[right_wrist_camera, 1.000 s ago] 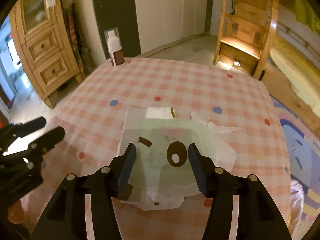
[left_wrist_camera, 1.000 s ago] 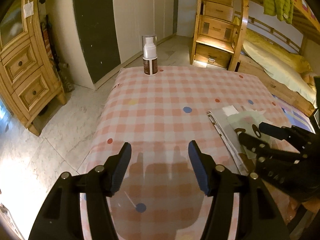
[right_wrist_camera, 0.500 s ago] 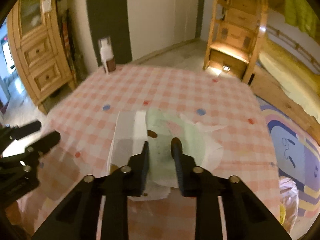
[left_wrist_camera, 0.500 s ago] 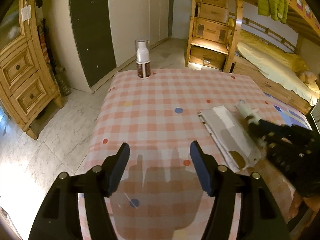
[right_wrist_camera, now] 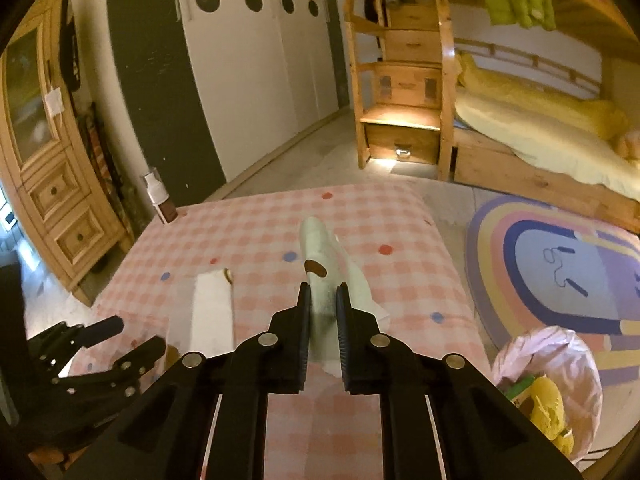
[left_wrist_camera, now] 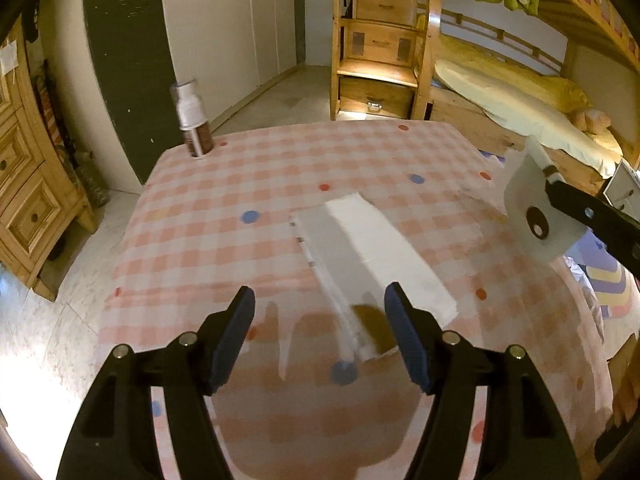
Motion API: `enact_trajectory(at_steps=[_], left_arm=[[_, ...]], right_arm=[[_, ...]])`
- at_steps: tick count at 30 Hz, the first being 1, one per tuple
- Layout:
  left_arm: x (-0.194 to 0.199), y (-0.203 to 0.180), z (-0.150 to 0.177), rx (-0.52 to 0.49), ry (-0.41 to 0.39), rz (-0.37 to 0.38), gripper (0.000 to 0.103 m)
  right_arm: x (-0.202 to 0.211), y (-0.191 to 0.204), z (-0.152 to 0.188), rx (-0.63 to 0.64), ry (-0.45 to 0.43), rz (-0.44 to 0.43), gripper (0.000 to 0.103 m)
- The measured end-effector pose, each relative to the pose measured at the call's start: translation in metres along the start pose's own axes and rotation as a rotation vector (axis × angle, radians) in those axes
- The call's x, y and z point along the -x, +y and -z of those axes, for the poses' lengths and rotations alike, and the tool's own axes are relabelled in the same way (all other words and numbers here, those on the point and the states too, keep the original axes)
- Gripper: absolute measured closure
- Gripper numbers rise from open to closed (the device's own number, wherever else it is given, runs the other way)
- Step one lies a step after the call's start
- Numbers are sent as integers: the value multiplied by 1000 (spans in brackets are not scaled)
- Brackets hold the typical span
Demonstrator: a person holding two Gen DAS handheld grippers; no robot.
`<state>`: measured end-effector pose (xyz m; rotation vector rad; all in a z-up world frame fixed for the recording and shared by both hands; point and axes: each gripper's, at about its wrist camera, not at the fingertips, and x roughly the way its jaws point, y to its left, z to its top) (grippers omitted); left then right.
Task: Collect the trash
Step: 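Grasp the green-printed paper with the right tool while the left tool grasps the white paper, then carry both papers over the pink bin and open both tools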
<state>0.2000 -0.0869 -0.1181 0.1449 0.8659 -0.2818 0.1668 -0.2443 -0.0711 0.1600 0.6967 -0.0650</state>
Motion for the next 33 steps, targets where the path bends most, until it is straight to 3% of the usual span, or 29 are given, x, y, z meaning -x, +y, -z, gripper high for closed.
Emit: enact_trajectory(at_steps=[7,12,17,18,19,20,22,25,28,33], left_arm=[[-28,-16,-2,6,59,-12,42],[-24,-26,2,-8,63,-5,47],[-18,-44,9,-84,42,21,69],[-17,-48,10,-114,35,14,80],[-16,-51,10,-138,23,-4,101],[-13,-52,11,-156,10,6,102],[-4,-51,10,-127,-13,106,103],[22,-56,6,-137,-120,196,103],[39,-71,7,-169,-178,211,103],[46,-104,9,-195,-190,282,103]], right_arm=[[4,-9,6,3,16,-12,90],[7,-13,6,3,16,-25,90],[10,-15,7,-3,11,-29,90],[12,-16,8,-4,4,-30,90],[15,-16,8,-2,-4,-30,90],[20,-17,8,4,-22,-27,90],[29,-20,8,8,-53,-22,90],[47,-32,9,-30,-103,-29,90],[69,-45,10,-59,-165,-20,90],[99,-80,19,-153,-211,-6,90]])
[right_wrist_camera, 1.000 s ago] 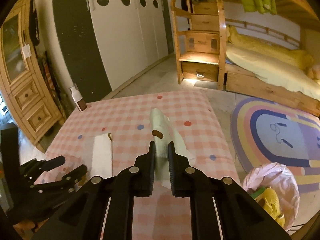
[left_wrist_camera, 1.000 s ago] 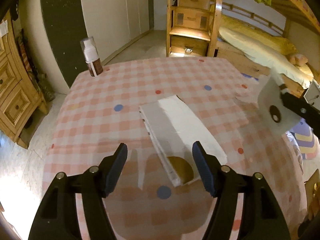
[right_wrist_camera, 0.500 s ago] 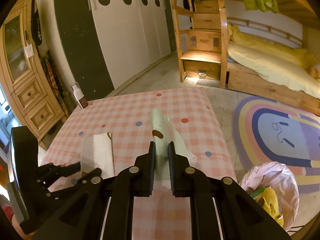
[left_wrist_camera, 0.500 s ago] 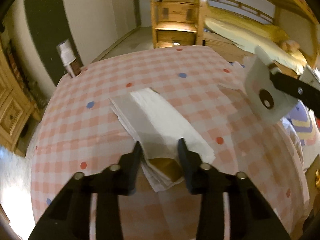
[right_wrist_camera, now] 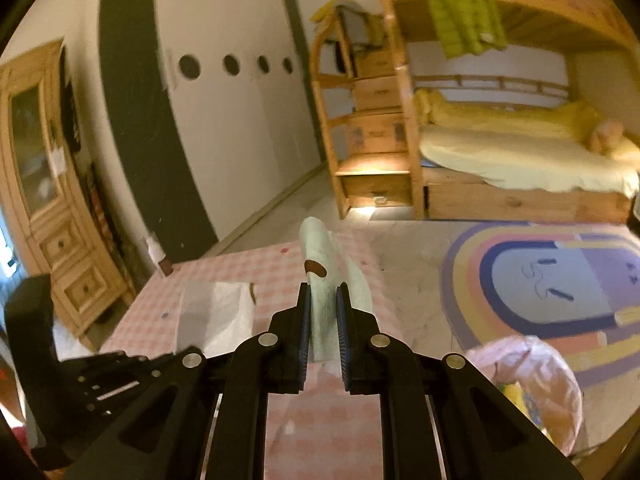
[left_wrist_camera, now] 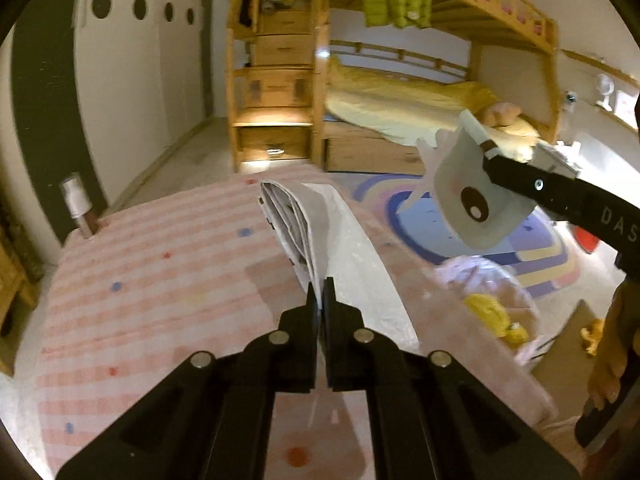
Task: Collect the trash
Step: 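Carry both papers over the pink bin and open both tools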
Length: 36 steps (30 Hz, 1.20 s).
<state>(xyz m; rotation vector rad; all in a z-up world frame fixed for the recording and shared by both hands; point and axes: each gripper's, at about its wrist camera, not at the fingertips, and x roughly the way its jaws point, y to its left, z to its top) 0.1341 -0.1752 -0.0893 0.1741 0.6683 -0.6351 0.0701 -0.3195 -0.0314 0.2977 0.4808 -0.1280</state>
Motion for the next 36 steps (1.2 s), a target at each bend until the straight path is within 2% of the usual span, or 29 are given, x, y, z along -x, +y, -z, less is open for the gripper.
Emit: enact_trajectory(at_steps=[4,8,13,20,26,27,28,29,30,31,32,36], left_arm=[[-6,-32,-5,-75,-14,19,103],[-15,-72,-4,-127,8,97,103],[-29,-118,-6,-185,27,172,103],[-61,-177,-12,-245,71,265,103],[-85,-212,-17,-274,104,284,100],[-89,-213,-18,-268,106,275,91],[-94,-214,-19,-261,114,261,76],[-98,-214,-20,-252,120,254,68],[-101,-213,-21,-243,124,247,53],[-103,-210,-21,-232,127,245,51],[-104,-208,-20,-227,131,241,51],[-102,-192,-17,-206,146,199,49]], right_arm=[[20,-31,4,-77,-12,23,90],[36,-65,13,-151,-2,40,90],[51,-115,31,-201,11,139,90],[54,-169,51,-298,27,196,90],[40,-206,59,-373,34,200,86],[37,-209,61,-382,33,198,84],[34,-213,63,-389,32,194,82],[30,-219,65,-398,35,196,77],[27,-224,67,-407,39,200,66],[25,-226,68,-414,40,202,58],[25,-229,70,-427,39,206,55],[32,-227,75,-459,44,188,55]])
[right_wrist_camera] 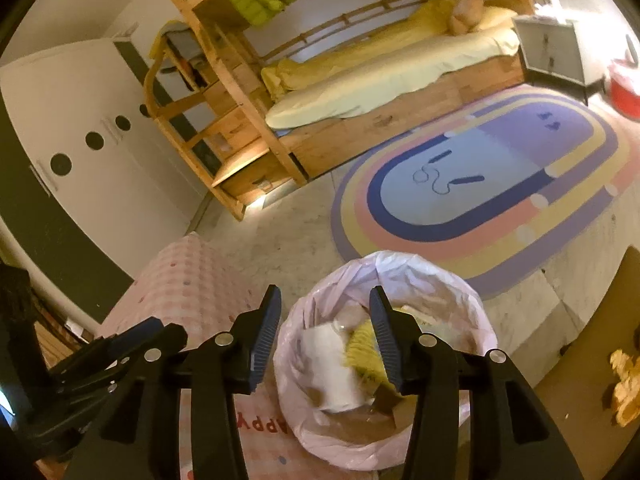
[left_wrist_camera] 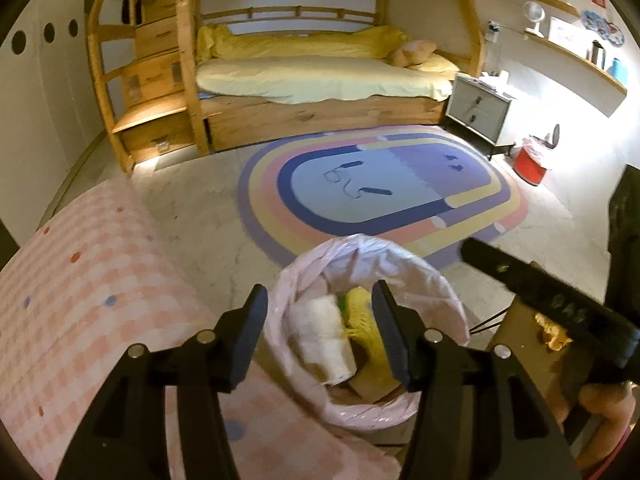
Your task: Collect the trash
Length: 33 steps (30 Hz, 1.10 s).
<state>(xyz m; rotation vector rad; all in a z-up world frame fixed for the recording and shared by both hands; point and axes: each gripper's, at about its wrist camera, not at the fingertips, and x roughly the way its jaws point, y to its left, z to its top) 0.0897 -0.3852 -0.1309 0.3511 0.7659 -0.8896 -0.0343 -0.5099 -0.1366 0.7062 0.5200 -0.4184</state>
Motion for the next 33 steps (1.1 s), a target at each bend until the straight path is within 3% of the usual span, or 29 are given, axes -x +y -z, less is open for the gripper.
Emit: enact_trajectory(at_steps=[7,11,14,24,27,33], left_arm=[[39,25,16,66,-12,-104,48],[78,43,25,132,-32,-159,46],[113,58,36,180,-52,-216,38],[228,90,102,299,-36,-423,8],[253,98,118,358,-27,-476,7],[299,113,153,463,-3,-558,7]], right_arm=[[33,36,3,51,11,-4,50],[58,72,10,119,39,-8,30],[71,98,22,173,67,3,14],[99,181,75,385,157,-15,12],[109,205,90,440,200,-50,12],[144,243,106,539,186,-86,11]])
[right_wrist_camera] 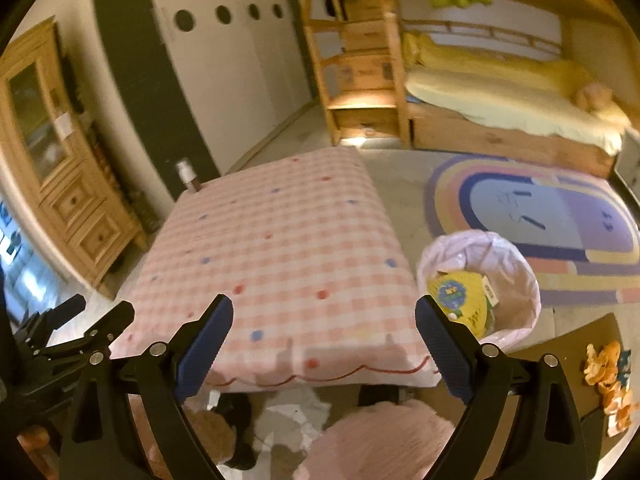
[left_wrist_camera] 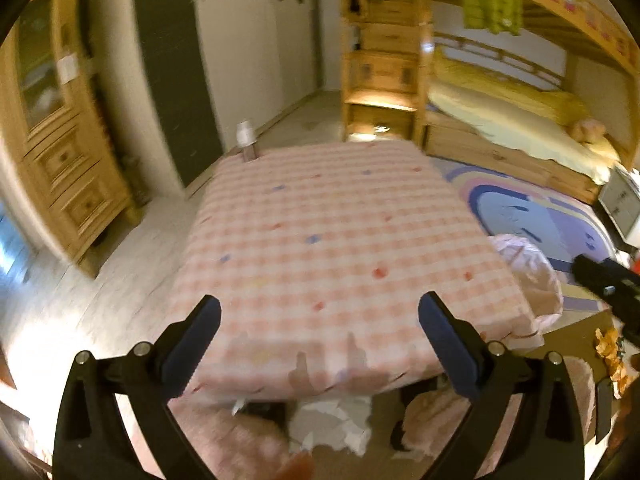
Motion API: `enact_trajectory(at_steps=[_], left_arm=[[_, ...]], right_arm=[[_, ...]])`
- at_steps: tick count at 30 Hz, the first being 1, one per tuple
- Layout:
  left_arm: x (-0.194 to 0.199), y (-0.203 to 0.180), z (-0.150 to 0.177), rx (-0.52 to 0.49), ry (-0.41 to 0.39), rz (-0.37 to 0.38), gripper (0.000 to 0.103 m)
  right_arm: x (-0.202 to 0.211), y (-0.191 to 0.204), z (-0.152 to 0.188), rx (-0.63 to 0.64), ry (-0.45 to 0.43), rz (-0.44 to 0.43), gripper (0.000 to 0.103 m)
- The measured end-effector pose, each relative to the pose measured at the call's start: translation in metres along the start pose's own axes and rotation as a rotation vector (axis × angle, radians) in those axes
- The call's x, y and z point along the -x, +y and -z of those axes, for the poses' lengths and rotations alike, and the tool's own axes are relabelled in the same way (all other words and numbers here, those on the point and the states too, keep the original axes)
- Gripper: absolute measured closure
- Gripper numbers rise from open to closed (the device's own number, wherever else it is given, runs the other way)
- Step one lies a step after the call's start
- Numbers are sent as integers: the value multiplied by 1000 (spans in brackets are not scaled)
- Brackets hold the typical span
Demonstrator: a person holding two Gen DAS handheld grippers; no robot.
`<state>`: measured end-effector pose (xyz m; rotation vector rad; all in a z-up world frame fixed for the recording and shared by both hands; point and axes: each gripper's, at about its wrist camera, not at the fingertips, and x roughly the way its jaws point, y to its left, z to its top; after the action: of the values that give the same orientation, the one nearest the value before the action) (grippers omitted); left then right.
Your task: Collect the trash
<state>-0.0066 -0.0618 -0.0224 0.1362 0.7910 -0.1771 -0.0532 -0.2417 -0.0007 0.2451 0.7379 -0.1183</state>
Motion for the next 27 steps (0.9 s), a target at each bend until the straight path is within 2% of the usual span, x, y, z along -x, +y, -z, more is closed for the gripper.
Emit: enact_trajectory(at_steps=[3,7,9,15,27], left_arm=[[9,23,12,42,42,-30,7],[22,38,28,54,37,-117,7],[28,45,35,44,40,-138,7],[38,61,42,63,38,-110,7],[35,58,36,69,27,-106,7]], right_arm=[[13,16,3,52,-6,14,11],[23,30,8,102,-18,19,11],[27,34,9,109,-24,12,11],[32,37,6,118,-49,41,11],[28,34,5,111,-44,51,11]])
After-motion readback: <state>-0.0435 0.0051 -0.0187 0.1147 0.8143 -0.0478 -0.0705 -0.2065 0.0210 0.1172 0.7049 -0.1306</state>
